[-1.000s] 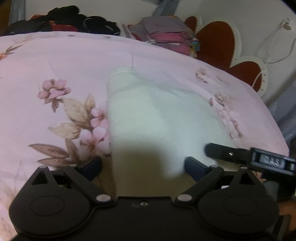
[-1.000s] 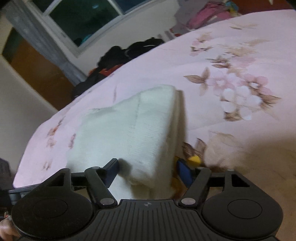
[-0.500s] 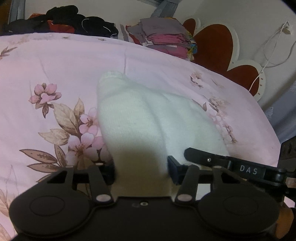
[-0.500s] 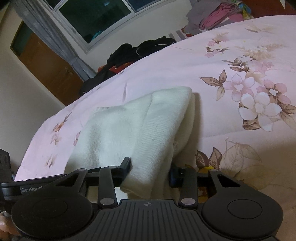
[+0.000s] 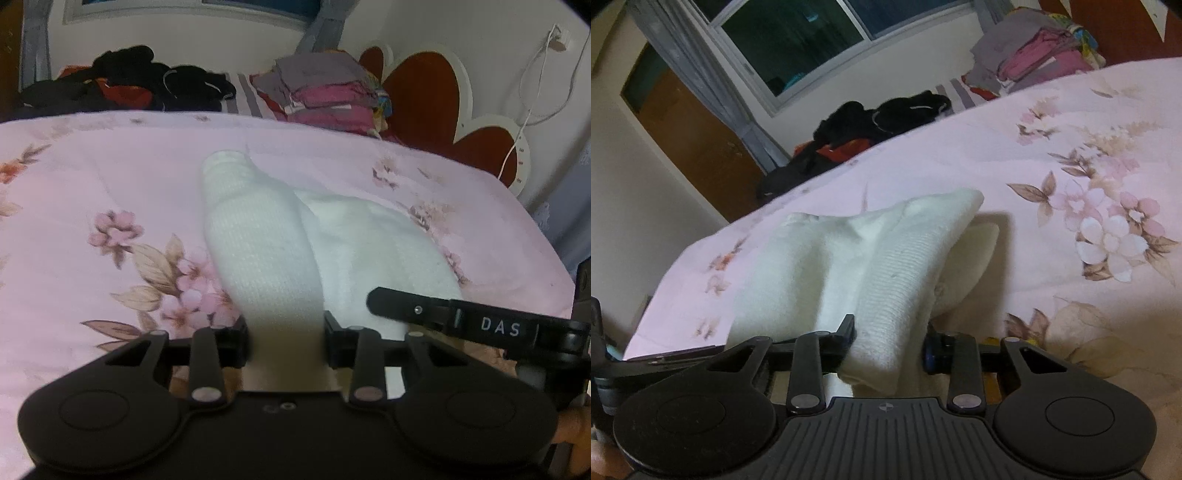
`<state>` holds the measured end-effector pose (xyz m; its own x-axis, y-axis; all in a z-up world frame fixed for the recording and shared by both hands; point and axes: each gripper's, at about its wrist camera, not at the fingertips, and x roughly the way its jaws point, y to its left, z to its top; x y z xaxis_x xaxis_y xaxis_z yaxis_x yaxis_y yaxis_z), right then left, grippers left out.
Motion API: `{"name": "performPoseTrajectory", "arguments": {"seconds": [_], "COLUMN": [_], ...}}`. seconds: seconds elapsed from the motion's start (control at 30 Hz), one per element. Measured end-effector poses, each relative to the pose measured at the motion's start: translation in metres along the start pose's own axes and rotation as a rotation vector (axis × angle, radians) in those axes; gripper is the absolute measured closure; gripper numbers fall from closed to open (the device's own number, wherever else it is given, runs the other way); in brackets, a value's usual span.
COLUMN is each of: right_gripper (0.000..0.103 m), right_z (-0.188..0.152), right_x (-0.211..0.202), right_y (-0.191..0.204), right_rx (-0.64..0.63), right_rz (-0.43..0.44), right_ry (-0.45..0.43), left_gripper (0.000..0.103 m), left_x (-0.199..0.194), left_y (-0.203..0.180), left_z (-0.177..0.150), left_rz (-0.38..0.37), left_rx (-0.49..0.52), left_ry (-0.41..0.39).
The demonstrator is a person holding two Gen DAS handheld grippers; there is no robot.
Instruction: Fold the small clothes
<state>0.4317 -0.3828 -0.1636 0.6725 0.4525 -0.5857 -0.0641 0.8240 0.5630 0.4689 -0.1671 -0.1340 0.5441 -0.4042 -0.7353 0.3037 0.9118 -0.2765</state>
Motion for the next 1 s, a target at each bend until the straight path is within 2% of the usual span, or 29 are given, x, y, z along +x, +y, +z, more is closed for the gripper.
{"name": "performPoseTrajectory", "arguments": {"seconds": [0.2,0.37,0.53,0.8,1.0], "right_gripper": [0.069,0.069,0.069,0.069,0.069], "right_z": [-0.003,-0.015,-0.034,-0.070,-0.083], "right_x": [-0.003,0.013,0.043,0.116,0.183], "right_y": [0.055,0.114,0.187,0.316,0.364], "right_rx": [-0.021,-0.051,-0.067,-0.054,-0.032], "right_rz": [0.057,0.101,0.132,0.113,0.122], "right_ry": [-0.011,-0.006,-0.002,0.005,0.022], "left_gripper": [0.067,0.067,0.067,0.067,0.067], "left_x": [-0.047,-0.089,-0.131,-0.182,-0.185], "left_y": [0.028,0.074,0.142,0.275,0.349], "left_z": [0.001,-0.002,-0.005,0.005,0.014], "left_rz": [0.033,0.071,0.086,0.060,0.077], "left_rx": [0.002,-0.011,-0.028,-0.040,-0.041], "left_ry": [-0.036,-0.069,-0.099,-0.109,-0.094]}}
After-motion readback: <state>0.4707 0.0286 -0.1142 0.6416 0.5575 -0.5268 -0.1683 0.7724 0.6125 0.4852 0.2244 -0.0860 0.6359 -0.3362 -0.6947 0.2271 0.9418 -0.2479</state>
